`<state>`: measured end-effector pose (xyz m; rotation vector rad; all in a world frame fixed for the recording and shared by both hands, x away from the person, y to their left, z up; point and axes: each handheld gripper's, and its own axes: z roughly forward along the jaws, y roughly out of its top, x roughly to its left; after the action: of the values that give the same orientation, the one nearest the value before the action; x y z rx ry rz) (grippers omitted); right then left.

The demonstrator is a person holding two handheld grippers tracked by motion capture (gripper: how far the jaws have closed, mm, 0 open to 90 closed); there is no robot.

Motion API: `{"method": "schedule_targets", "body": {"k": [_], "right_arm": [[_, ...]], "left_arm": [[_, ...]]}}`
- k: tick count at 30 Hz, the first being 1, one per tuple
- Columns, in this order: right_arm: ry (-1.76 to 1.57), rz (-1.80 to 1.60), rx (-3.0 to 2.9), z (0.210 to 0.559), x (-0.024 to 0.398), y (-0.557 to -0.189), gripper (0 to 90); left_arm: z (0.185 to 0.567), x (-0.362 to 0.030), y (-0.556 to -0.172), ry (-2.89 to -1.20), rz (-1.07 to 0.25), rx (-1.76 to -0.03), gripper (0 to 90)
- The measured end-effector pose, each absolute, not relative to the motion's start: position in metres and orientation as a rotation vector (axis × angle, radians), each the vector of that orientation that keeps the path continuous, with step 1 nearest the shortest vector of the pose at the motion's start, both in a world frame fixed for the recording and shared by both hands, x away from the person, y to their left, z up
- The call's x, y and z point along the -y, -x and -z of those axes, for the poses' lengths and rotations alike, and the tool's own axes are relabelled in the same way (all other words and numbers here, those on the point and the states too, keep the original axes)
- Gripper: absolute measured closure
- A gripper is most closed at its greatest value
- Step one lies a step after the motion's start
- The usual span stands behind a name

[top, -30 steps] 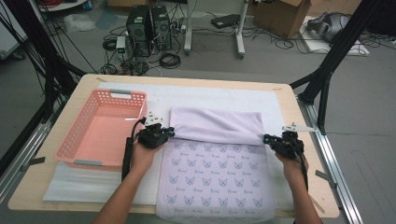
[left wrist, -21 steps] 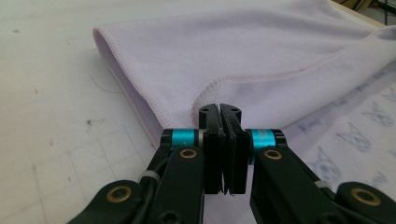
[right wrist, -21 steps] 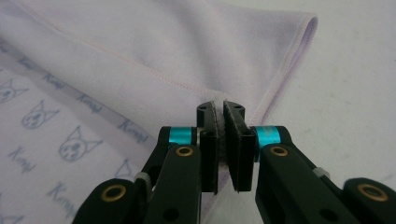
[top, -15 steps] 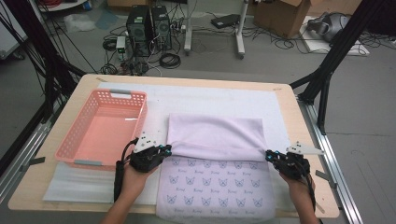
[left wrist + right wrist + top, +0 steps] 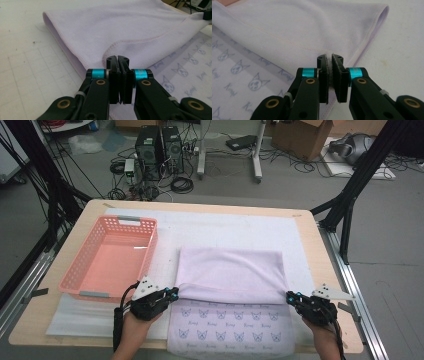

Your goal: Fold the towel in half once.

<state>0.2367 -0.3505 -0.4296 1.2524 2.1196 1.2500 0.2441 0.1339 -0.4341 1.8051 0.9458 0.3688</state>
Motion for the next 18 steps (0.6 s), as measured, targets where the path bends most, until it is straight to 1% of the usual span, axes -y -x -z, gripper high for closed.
{"method": "schedule_targets", "body": {"k": [6, 18], "right_arm": [[-1.254, -1.245, -2.142, 0.432, 0.349, -0.226, 84.0], [-1.253, -1.277, -2.153, 0.430, 0.349, -0.209, 84.0]], "left_arm": [[0.438, -0.135, -0.234, -1.817, -0.359, -0.951, 87.3], [0.434, -0.146, -0.217, -1.776, -0.352, -0.942, 87.3]]}}
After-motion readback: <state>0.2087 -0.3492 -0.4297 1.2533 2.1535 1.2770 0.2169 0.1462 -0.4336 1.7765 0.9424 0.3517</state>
